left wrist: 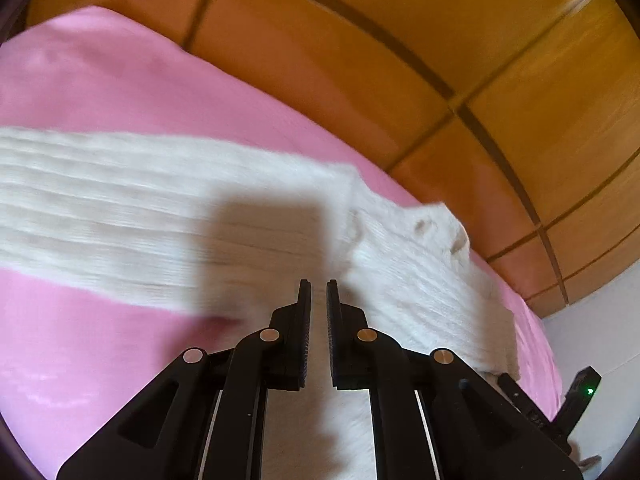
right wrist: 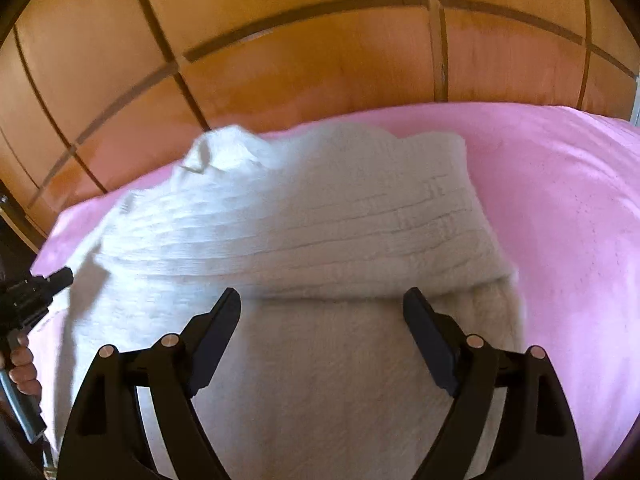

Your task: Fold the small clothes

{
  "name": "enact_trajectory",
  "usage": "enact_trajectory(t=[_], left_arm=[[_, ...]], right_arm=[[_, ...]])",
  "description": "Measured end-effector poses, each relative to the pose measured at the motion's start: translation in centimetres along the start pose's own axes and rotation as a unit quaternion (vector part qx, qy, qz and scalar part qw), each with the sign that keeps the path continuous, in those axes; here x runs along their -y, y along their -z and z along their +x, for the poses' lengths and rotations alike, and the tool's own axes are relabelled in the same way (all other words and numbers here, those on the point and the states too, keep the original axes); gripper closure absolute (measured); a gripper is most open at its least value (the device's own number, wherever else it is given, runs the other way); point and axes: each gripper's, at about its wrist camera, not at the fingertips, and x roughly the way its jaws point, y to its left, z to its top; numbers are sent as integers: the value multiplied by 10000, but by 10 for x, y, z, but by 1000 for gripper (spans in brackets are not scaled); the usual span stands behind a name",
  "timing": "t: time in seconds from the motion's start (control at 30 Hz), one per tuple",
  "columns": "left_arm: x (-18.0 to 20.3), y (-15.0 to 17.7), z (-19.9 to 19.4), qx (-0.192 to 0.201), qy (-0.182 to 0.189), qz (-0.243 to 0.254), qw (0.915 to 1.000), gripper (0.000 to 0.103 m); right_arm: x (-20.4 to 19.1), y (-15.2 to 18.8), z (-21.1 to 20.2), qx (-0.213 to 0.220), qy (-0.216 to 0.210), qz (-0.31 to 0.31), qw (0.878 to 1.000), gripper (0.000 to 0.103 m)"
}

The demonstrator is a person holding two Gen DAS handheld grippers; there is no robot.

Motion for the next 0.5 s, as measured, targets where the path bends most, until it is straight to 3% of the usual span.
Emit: enact_trajectory(t=[0.03,0.07,0.1,0.27,0.43,0.5], left_arm=[[-13,0,-13,96,-63,-69,9999,64],[-23,0,-22,194,-132,-167,9996,33],[-34,0,-34,355,-218,-316,9986,28],[-117,-1,-89,716,-623,-1194,9883,28],[-206,1,-137,1126,-788,-2439,9600,29],[-233,-1,-151,1429,-687,-2699,9497,37]], right_arm=[[-6,6,-6,35,-44,-50,10000,17],[-11,11,-9,40,-54,-110,9999,16],[-18,19,-13,25,-62,-201,9998,16],[-48,53,-13,-58,-17,-599,9982,10],[-64,70,-5,-9,227,-918,9955,4],[-66,69,-1,-34,210,-881,9959,2]])
